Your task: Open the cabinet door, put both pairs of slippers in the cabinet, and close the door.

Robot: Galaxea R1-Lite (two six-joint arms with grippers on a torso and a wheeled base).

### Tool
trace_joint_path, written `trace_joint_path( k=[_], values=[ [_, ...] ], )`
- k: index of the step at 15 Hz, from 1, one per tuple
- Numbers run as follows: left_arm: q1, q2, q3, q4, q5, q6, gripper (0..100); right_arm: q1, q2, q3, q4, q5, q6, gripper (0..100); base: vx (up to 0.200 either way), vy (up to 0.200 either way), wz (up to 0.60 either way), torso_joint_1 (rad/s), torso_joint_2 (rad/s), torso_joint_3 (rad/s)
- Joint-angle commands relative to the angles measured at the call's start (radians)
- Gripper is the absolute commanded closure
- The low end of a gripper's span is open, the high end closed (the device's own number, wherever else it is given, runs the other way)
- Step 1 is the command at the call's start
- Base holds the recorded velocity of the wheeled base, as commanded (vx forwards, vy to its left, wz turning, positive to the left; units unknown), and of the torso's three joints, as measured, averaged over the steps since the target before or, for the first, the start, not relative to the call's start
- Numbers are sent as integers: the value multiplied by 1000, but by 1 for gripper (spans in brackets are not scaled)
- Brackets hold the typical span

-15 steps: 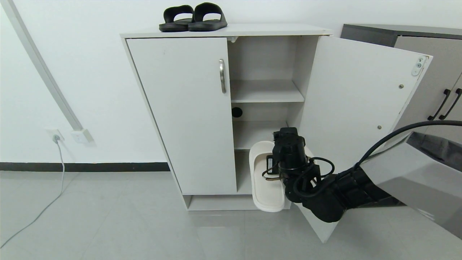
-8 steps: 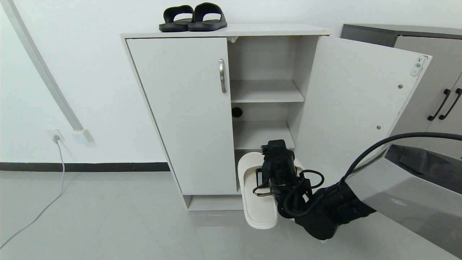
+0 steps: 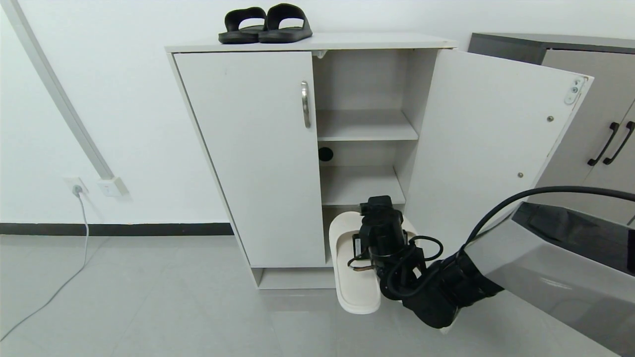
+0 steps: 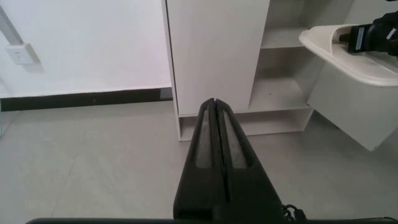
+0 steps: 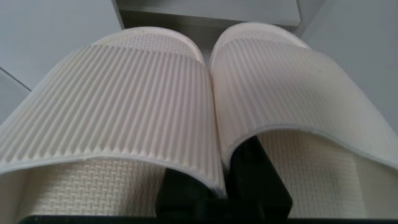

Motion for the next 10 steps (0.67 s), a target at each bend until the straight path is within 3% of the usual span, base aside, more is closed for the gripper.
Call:
trace_joint_path(
  k=[1, 7, 10],
  values=[
    [-1, 1, 0, 0, 0, 0, 100, -7, 17, -8, 0, 0, 1, 100, 0, 0, 0, 0, 0, 0],
    [-1, 1, 0, 0, -1, 0, 100, -9, 26, -14, -6, 0, 1, 100, 0, 0, 0, 4, 4, -167],
    [0, 1, 0, 0, 0, 0, 100, -9, 46, 0, -124, -25, -40, 100, 0, 0, 0, 9, 4, -198]
  ],
)
